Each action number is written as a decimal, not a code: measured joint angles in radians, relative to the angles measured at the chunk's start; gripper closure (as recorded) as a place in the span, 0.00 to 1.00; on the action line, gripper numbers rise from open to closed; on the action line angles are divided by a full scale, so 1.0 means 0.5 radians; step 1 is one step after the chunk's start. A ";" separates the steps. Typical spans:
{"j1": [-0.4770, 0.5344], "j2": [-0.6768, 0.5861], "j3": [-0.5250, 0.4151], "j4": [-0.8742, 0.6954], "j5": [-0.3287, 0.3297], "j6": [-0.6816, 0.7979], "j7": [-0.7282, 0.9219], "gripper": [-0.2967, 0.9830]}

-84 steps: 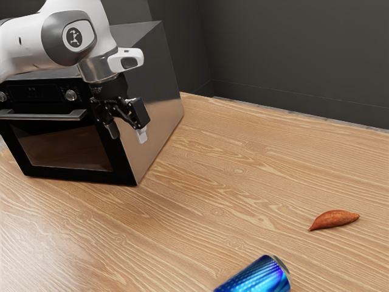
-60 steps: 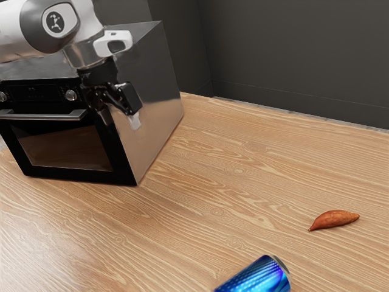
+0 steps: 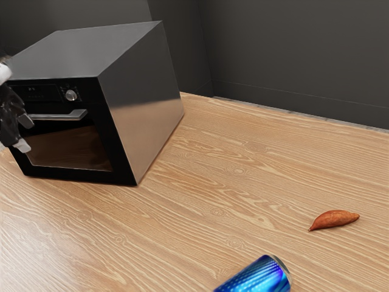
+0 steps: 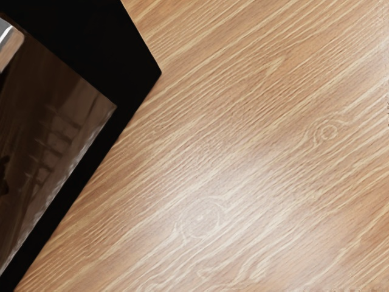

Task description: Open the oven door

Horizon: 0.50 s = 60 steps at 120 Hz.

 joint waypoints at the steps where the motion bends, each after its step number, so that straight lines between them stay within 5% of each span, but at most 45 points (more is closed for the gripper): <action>1: 0.003 -0.004 0.002 -0.022 -0.004 0.018 0.028 0.23; 19: 0.030 -0.307 0.001 -0.524 0.005 0.490 0.425 0.23; 60: 0.016 -0.120 0.115 -0.383 -0.032 0.986 1.042 0.23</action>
